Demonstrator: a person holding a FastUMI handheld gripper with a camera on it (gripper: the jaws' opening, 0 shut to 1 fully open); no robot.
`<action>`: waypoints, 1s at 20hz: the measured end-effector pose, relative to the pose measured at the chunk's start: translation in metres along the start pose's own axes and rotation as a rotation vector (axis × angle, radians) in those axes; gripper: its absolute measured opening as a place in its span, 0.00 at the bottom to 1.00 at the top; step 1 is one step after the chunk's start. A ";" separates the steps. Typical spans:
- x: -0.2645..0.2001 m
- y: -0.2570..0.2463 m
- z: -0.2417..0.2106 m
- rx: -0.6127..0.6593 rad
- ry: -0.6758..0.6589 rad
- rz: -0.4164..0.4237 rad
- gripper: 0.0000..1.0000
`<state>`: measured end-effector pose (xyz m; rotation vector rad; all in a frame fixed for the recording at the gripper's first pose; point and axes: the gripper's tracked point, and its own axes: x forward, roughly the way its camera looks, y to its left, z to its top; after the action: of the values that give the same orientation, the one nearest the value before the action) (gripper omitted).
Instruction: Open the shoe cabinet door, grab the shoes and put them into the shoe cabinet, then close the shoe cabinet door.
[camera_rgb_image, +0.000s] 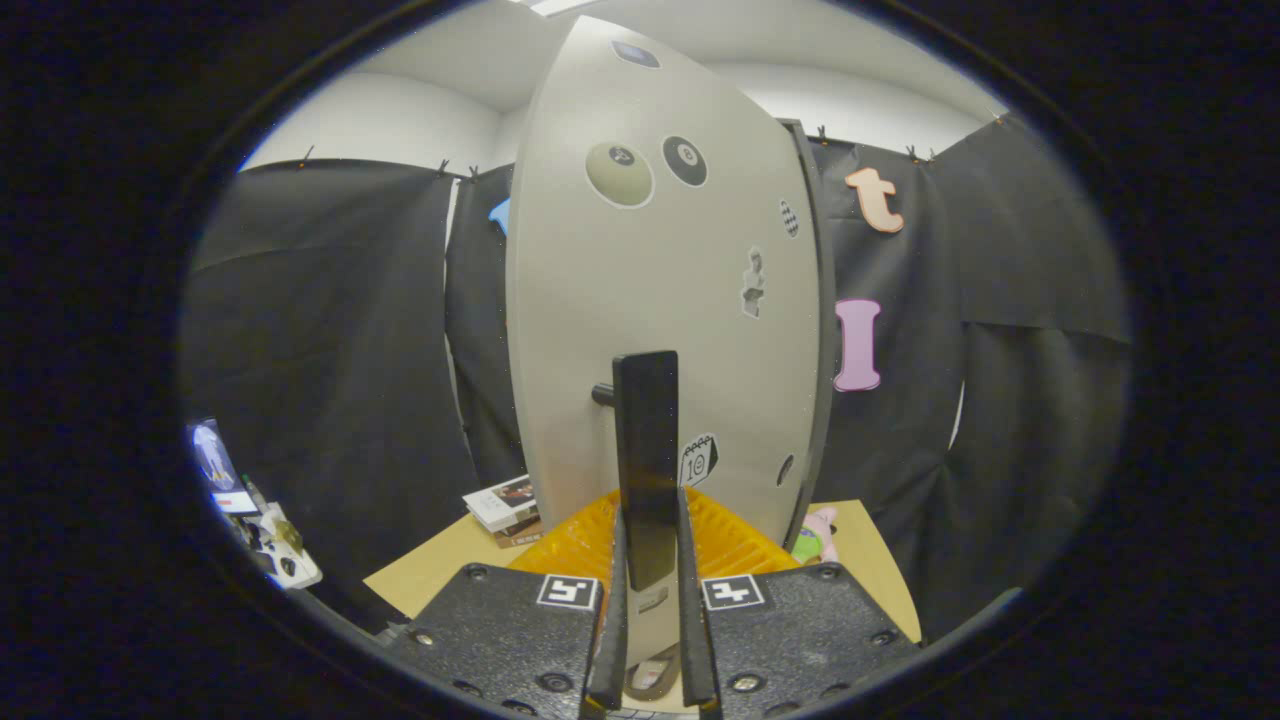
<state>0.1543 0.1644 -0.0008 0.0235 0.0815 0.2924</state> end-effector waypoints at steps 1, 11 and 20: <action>-0.007 -0.009 0.000 0.010 -0.004 -0.003 0.23; -0.048 -0.127 0.000 0.037 0.006 -0.100 0.06; -0.059 -0.168 0.001 0.011 0.002 -0.016 0.04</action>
<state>0.1458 -0.0135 -0.0013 0.0332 0.0849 0.2764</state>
